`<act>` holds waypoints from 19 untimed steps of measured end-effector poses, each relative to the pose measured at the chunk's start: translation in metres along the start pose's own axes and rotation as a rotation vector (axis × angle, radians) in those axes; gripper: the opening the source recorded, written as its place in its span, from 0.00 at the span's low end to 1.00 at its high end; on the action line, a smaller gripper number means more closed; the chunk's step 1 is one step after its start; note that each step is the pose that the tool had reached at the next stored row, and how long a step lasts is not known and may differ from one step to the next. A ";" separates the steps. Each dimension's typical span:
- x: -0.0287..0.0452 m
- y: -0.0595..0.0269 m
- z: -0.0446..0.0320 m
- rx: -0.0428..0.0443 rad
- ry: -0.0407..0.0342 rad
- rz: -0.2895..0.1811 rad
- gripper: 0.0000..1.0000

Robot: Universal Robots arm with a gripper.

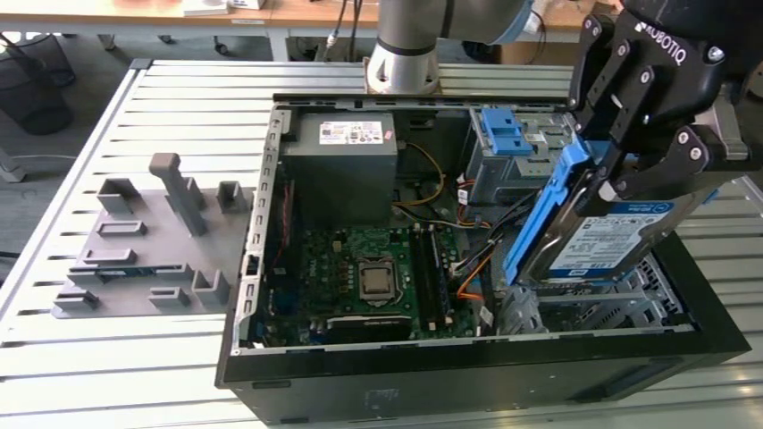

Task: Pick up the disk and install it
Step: 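Insert the disk into the insertion slot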

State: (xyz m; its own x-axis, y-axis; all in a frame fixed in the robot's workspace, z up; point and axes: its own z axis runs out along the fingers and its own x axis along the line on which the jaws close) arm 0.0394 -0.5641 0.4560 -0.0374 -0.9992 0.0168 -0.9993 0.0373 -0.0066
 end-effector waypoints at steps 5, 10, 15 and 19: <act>-0.0003 -0.0078 0.0030 0.0000 -0.0001 0.000 0.36; -0.0007 -0.0175 0.0059 0.0000 0.0000 0.000 0.36; -0.0011 -0.0262 0.0087 0.0000 0.0000 0.000 0.36; -0.0012 -0.0282 0.0093 0.0000 0.0003 0.000 0.36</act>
State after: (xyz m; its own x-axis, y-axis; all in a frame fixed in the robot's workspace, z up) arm 0.0677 -0.5641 0.4468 -0.0376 -0.9991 0.0171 -0.9993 0.0375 -0.0066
